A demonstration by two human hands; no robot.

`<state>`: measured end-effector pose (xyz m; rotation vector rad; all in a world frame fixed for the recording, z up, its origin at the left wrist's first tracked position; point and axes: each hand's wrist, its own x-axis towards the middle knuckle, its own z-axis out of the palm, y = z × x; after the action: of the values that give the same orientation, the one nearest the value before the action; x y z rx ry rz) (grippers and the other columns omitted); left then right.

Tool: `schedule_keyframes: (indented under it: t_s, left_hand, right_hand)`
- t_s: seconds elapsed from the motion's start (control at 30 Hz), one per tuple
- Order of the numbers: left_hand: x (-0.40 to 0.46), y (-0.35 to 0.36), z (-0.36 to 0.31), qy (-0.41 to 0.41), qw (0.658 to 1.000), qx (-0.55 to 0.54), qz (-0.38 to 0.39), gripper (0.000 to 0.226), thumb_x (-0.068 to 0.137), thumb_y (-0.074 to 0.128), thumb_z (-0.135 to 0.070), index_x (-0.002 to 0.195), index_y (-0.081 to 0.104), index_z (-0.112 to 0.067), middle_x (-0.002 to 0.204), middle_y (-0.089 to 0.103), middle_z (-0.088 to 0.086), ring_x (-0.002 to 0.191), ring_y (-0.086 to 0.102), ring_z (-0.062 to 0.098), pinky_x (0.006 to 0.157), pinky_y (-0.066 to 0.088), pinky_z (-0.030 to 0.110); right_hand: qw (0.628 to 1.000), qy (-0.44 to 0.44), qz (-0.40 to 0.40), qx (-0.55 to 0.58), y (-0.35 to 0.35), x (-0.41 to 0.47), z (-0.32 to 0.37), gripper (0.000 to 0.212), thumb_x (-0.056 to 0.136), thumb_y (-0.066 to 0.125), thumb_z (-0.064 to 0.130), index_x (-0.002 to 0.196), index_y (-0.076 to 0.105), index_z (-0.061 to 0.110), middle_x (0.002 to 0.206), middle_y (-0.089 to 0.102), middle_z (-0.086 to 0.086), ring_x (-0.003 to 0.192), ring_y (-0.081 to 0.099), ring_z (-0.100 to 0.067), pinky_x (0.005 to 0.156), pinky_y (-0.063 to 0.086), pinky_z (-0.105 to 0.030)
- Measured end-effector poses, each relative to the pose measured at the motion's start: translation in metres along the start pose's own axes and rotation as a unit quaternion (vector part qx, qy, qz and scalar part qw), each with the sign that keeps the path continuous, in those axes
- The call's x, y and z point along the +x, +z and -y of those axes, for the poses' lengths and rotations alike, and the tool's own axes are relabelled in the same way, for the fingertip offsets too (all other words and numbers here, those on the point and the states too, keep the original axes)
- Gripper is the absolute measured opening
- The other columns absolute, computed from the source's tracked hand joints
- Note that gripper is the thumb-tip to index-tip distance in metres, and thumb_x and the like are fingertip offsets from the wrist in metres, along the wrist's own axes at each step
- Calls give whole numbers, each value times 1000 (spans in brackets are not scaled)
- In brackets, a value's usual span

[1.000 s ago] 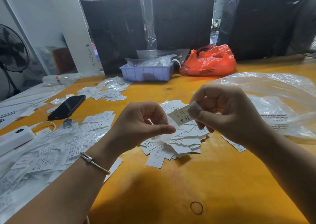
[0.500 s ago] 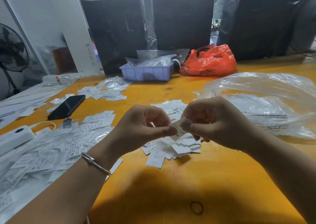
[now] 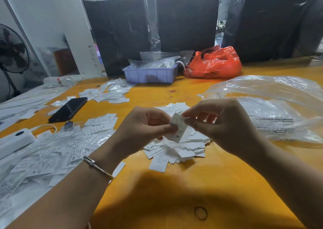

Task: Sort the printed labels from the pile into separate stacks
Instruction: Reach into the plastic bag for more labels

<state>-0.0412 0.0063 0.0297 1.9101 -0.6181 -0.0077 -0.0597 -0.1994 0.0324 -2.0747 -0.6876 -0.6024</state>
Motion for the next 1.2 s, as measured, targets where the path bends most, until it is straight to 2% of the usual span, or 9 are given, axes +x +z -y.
schedule_keyframes:
  t_s: [0.07,0.17,0.27,0.37,0.53,0.57,0.67,0.93,1.2]
  left_hand:
    - [1,0,1,-2,1000,0,-4,24,71,72,-31,81,75,-10,83,76,1,78,69,25,60,53,22]
    - [1,0,2,1,1000,-7,-7,24,68,74,-27,84,75,-8,82,76,3,78,71,19,63,54,19]
    - [1,0,3,-2,1000,-2,-6,28,66,76,-26,83,75,-4,81,76,5,78,72,15,67,55,19]
    - [1,-1,2,4,1000,-8,-20,26,68,76,-25,84,72,-4,81,76,7,77,73,18,65,54,19]
    - [0,-3,0,4,999,-13,-31,31,68,76,-26,90,66,-7,80,76,6,74,73,21,58,56,26]
    - [0,-3,0,1,1000,-5,-25,32,69,75,-29,92,66,-9,80,76,5,72,72,22,55,56,29]
    - [0,-3,-1,3,1000,5,-5,32,72,74,-32,97,66,-16,81,76,3,61,66,14,46,48,20]
    - [-1,-6,-1,23,999,-27,22,25,78,72,-26,101,68,-19,85,77,4,61,65,11,50,51,23]
    - [-2,-6,-2,26,998,-34,51,23,75,76,-22,95,70,-11,88,77,5,68,71,20,56,55,23]
  right_hand:
    - [1000,-14,17,-21,1,1,0,14,78,75,5,86,78,17,76,71,7,66,61,-7,53,45,-16]
    - [997,-18,65,-26,4,0,0,15,80,72,3,89,78,14,79,70,6,69,62,-9,56,45,-15]
    - [994,-19,104,-25,4,-2,0,11,82,73,15,91,78,14,81,68,7,71,63,-8,56,46,-15]
    - [993,12,113,-8,4,-2,1,27,77,77,25,102,74,15,82,71,5,70,66,-9,58,51,-20]
    - [975,103,82,181,4,-2,2,34,75,75,-4,107,66,2,79,72,-15,71,69,-29,71,59,-35]
    - [972,107,70,198,3,-2,2,32,75,74,-7,106,66,0,78,72,-17,71,68,-32,71,59,-37]
    - [977,100,50,180,3,-1,2,29,77,70,-10,102,68,4,76,72,-12,71,68,-30,70,57,-41]
    - [971,96,6,220,1,1,-1,26,75,71,-10,98,69,3,73,73,-11,61,68,-20,60,53,-22]
    - [973,84,7,214,0,1,-3,23,77,70,-10,94,70,6,73,74,-6,63,69,-20,62,55,-23]
